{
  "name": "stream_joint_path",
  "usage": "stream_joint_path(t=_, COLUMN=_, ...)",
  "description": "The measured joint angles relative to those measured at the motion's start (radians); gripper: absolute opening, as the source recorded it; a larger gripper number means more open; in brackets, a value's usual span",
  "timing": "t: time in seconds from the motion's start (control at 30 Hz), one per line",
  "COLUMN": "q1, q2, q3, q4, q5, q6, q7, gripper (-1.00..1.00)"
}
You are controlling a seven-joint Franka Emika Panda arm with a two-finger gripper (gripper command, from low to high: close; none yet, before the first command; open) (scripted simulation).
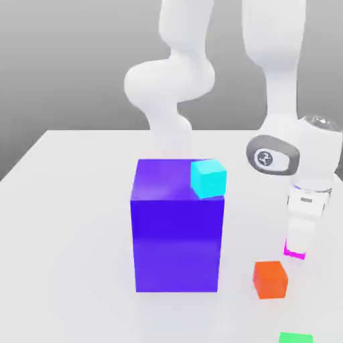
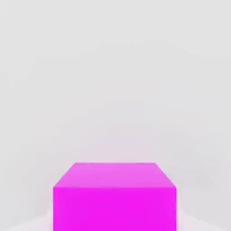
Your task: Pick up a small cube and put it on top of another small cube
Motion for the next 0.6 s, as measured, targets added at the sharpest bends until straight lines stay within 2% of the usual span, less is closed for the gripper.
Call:
stream_joint_path(t=0.13, q1=-0.061, q2=-0.134, q3=0.094, q4=-0.031, q5=0.14, q6=-0.102, q7=-0.106, gripper=-1.0)
stream_joint_path(t=0.2, q1=-0.069, q2=-0.186, q3=0.104, q4=-0.028, q5=0.199, q6=-0.155, q7=-0.157, gripper=-1.0)
stream_joint_path(t=0.6, q1=-0.262, q2=-0.034, q3=-0.017, q4=0.381, q5=0.246, q6=-0.411, q7=-0.411, gripper=-1.0)
